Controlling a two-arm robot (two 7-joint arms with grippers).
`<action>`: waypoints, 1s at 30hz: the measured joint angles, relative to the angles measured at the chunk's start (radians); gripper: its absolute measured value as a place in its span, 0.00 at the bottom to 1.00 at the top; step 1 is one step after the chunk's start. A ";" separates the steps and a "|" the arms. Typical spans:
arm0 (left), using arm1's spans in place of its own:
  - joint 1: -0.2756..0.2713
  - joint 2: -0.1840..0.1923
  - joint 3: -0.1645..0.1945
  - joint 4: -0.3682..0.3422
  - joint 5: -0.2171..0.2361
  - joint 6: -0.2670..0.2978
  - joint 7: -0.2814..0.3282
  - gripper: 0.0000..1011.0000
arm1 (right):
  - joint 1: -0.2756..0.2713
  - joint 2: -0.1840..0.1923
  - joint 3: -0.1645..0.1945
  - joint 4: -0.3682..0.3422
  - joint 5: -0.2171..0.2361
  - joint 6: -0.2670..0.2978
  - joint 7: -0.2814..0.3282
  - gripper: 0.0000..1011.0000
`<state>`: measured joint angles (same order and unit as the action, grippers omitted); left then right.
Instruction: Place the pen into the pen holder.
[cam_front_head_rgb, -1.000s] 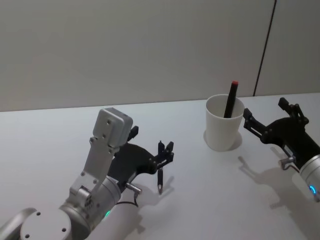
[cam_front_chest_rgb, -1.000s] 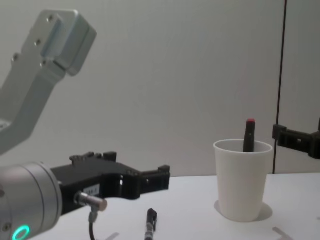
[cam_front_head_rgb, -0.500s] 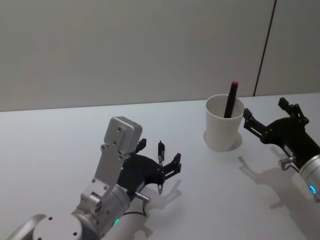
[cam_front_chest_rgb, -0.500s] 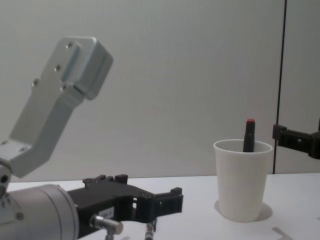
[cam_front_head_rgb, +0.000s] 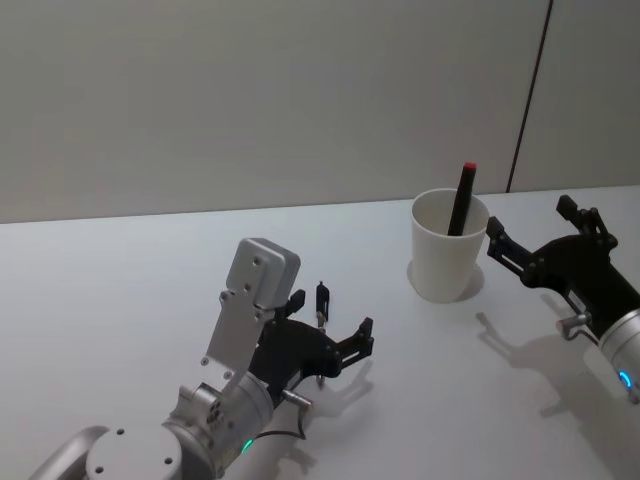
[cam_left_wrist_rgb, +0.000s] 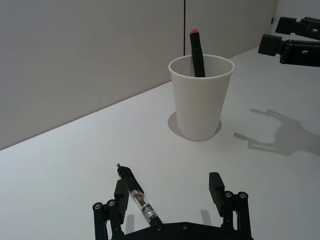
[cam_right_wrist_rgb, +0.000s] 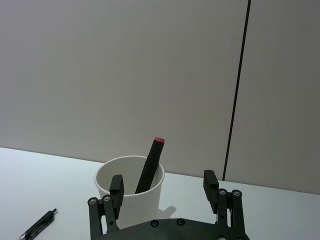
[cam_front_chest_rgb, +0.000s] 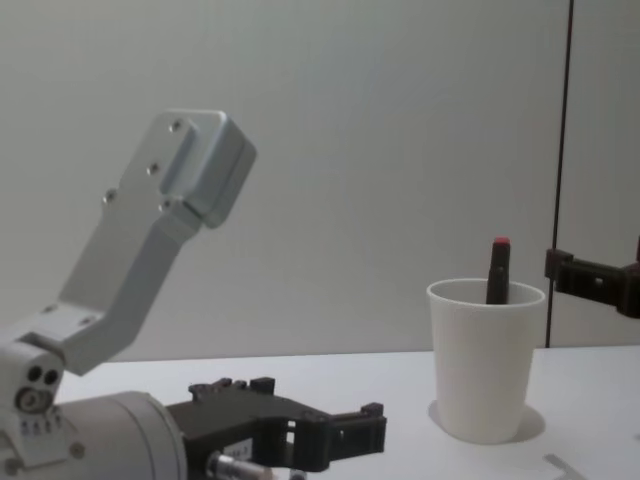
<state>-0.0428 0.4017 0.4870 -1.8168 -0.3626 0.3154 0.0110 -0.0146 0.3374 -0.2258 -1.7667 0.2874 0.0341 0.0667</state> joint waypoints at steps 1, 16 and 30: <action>-0.001 -0.002 0.000 0.002 0.000 0.004 0.000 0.99 | 0.000 0.000 0.000 0.000 0.000 0.000 0.000 0.99; -0.010 -0.040 0.003 0.022 0.011 0.069 0.049 0.99 | 0.000 0.000 0.000 0.000 0.000 0.000 0.000 0.99; -0.011 -0.075 0.004 0.043 0.009 0.105 0.121 0.99 | 0.000 0.000 0.000 0.000 0.000 0.000 0.000 0.99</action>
<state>-0.0536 0.3265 0.4907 -1.7740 -0.3534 0.4202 0.1315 -0.0146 0.3374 -0.2258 -1.7667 0.2874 0.0341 0.0668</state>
